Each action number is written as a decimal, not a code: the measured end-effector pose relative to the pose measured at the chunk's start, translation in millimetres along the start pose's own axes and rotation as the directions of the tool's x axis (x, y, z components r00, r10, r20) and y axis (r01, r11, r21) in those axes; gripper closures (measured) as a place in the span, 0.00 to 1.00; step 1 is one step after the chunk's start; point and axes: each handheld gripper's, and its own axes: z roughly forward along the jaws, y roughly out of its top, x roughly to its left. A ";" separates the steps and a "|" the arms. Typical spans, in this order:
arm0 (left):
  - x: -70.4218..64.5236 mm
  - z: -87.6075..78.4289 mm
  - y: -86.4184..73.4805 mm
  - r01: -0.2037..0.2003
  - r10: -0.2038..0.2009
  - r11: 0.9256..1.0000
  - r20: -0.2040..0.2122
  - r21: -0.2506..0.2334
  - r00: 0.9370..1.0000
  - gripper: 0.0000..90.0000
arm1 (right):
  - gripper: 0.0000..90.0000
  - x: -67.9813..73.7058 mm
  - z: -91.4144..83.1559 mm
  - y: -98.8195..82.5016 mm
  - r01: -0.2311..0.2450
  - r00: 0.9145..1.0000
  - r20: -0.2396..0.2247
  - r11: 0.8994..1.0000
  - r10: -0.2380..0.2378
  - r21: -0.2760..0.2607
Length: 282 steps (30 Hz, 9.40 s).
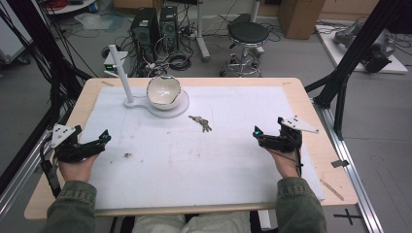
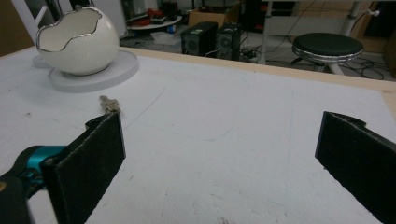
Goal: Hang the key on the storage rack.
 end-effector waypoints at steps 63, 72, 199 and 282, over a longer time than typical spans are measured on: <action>0.3 2.9 -1.4 0.004 -0.004 1.000 0.001 0.019 1.000 0.02 | 0.01 56.1 116.2 79.0 0.120 0.971 -0.230 0.967 -0.067 0.226; 0.2 4.6 -1.9 0.007 -0.007 1.000 0.002 0.025 1.000 0.02 | 0.01 68.1 136.3 85.7 0.161 0.961 -0.261 0.950 -0.089 0.267; -2.5 13.1 -4.4 0.025 -0.027 0.998 0.041 0.055 0.999 0.02 | 0.74 115.4 186.8 107.3 0.342 0.900 -0.411 0.823 -0.147 0.454; 0.4 17.8 -4.4 0.085 -0.088 0.995 0.080 0.045 0.993 0.02 | 0.74 268.8 197.1 269.9 0.352 0.766 -0.619 0.920 -0.176 0.173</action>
